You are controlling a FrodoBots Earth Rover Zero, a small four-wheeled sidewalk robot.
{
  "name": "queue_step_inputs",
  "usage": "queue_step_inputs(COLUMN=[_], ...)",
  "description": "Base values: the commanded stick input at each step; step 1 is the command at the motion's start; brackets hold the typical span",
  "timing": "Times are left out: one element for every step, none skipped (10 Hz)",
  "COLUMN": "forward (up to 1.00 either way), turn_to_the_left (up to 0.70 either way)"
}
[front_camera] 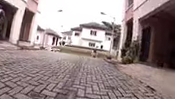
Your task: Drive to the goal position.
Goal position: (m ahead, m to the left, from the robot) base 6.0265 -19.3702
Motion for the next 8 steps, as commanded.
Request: queue_step_inputs(forward=[0.5, 0.5, 0.5, 0.5, 0.5, 0.5, 0.5, 0.5], turn_to_the_left=[0.0, 0.0, 0.0, 0.0, 0.0, 0.0, 0.0, 0.0])
